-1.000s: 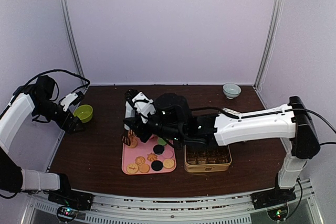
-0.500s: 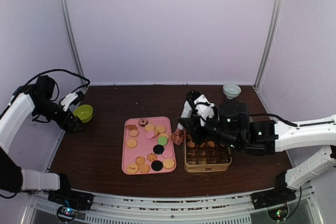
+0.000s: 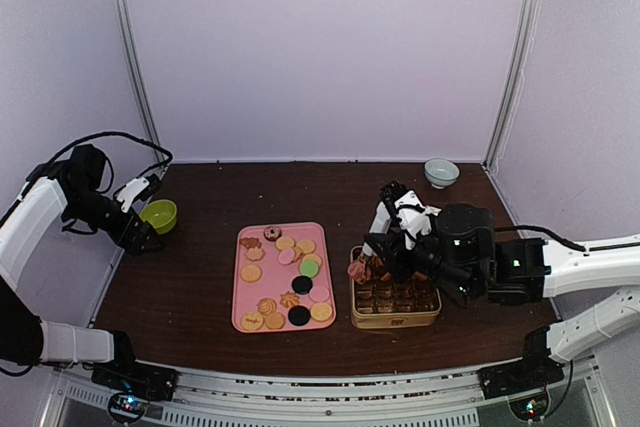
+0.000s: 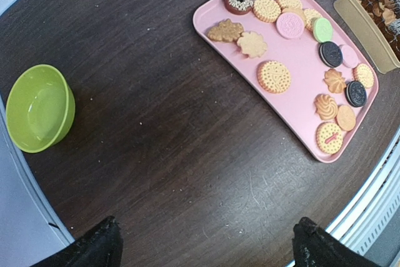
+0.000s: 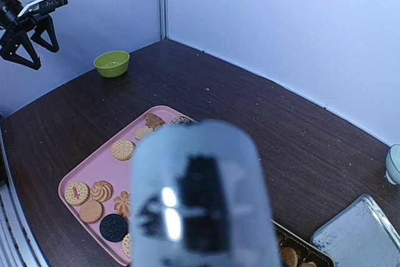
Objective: Pack the cookies
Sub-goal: Place the fake cookies in the empty pocket of the box.
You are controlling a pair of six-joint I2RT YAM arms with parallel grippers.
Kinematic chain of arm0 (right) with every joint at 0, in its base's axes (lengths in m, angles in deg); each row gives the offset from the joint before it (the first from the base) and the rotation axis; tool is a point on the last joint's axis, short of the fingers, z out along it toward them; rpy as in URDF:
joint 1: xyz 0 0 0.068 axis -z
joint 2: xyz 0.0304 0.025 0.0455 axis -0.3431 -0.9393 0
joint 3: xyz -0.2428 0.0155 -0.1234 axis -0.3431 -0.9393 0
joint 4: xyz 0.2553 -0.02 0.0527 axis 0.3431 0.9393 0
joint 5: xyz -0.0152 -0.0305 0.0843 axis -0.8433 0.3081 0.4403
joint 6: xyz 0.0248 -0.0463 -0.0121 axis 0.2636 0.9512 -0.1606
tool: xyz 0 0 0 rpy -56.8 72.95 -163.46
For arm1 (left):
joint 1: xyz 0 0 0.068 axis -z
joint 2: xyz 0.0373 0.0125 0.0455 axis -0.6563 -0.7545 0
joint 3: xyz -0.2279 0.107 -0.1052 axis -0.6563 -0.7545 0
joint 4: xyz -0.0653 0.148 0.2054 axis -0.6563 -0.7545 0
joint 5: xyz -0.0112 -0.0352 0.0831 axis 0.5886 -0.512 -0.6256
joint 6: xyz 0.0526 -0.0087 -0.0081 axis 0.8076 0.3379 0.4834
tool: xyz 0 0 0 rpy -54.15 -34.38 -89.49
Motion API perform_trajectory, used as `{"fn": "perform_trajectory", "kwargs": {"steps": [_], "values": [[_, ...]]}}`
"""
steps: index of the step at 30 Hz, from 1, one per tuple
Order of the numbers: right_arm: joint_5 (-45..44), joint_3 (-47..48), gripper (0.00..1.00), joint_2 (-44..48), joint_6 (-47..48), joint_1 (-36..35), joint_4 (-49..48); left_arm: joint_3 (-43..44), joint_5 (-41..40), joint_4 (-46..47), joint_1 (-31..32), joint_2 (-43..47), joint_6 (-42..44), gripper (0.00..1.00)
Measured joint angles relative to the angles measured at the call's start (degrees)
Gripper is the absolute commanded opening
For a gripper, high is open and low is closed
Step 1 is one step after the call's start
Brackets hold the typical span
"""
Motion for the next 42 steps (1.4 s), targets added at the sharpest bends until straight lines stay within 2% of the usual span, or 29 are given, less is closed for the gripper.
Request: {"fn": "perform_trajectory", "kwargs": {"steps": [26, 42], "values": [[0.2, -1.6, 0.22, -1.2, -4.5, 0.8, 1.0, -0.1, -0.5, 1.4, 0.0, -3.6, 1.7, 0.98], [2.7, 0.3, 0.32, -2.9, -5.5, 1.9, 1.7, 2.8, -1.7, 2.2, 0.0, -8.7, 2.5, 0.98]]}}
